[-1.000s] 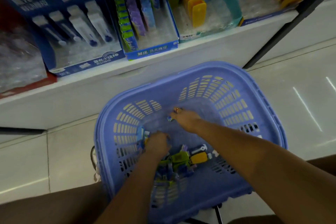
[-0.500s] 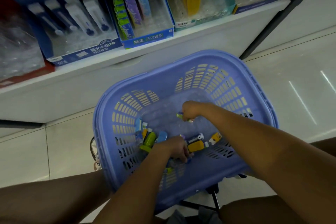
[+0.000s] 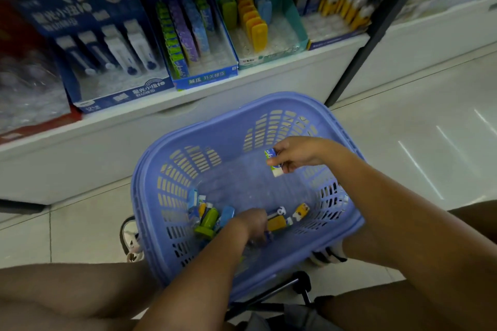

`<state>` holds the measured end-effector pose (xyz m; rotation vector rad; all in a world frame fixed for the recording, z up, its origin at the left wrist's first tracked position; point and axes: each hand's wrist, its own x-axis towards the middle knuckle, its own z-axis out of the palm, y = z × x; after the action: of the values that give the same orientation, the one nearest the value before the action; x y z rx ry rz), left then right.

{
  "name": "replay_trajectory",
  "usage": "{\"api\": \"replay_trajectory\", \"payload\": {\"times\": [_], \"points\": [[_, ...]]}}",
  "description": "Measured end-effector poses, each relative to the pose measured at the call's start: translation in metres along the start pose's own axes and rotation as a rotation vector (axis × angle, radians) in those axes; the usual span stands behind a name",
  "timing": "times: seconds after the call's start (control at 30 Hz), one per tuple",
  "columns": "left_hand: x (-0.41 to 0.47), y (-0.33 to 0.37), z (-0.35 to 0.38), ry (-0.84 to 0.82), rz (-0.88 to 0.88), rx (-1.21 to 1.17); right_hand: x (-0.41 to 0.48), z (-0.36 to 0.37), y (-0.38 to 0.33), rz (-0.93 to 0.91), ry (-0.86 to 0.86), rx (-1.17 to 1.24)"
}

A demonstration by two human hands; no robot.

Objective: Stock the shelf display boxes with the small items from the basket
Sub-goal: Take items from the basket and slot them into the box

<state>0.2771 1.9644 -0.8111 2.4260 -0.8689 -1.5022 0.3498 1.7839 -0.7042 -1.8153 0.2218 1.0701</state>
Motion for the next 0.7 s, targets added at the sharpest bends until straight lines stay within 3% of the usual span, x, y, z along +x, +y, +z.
{"api": "replay_trajectory", "payload": {"times": [0.1,0.2,0.3,0.4,0.53,0.7], "points": [[-0.003,-0.006,-0.007,0.071,-0.027,-0.21,-0.014,-0.008,-0.001,-0.032,0.024,0.138],[-0.013,-0.01,-0.035,0.153,-0.072,-0.643,-0.023,-0.015,-0.009,-0.12,0.078,0.234],[-0.028,-0.006,-0.078,0.205,-0.056,-1.159,-0.027,-0.017,-0.034,-0.306,0.292,0.37],[-0.053,-0.001,-0.123,0.358,0.056,-1.43,-0.028,-0.022,-0.071,-0.526,0.542,0.435],[-0.088,-0.001,-0.168,0.493,0.193,-1.564,-0.026,-0.036,-0.121,-0.668,0.831,0.264],[-0.108,-0.001,-0.191,0.665,0.244,-1.723,-0.008,-0.048,-0.179,-0.802,1.058,-0.109]]}}
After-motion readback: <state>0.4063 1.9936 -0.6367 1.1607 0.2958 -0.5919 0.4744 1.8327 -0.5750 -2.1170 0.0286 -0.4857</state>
